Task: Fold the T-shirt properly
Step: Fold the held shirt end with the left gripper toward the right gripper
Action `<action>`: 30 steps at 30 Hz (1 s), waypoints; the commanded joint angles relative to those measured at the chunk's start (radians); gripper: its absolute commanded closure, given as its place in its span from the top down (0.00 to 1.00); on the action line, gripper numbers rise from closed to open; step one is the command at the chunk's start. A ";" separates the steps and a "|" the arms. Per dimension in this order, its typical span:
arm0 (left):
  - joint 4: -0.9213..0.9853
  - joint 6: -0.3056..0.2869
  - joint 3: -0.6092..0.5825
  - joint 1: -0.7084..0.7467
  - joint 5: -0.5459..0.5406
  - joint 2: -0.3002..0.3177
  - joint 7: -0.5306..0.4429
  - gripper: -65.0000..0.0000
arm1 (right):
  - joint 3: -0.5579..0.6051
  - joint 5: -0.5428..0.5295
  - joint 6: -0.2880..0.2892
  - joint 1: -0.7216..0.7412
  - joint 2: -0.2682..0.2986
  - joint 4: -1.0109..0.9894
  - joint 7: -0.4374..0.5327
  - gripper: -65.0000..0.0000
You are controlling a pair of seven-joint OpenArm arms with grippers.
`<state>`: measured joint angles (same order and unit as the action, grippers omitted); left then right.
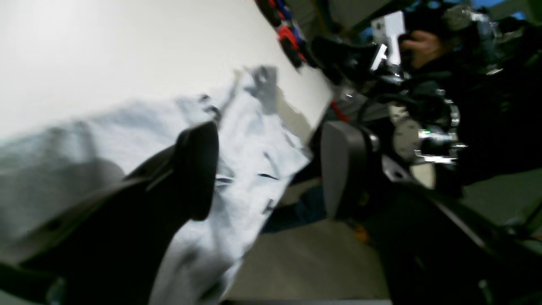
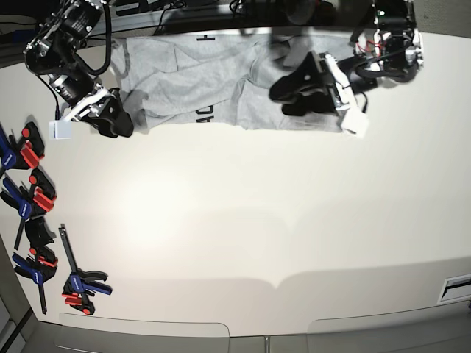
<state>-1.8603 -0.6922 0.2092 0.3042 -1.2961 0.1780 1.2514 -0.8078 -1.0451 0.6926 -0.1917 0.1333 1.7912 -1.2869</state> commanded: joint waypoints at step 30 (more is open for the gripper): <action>0.103 0.102 -0.408 -0.164 0.694 -0.094 -0.426 0.00 | -0.003 -0.009 0.006 0.006 0.008 0.017 0.030 0.39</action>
<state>-1.7409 -0.5838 -0.2005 0.1501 -0.5827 0.0849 0.8513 -0.8078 -1.0241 0.6926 -0.1917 0.1280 1.7912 -1.2793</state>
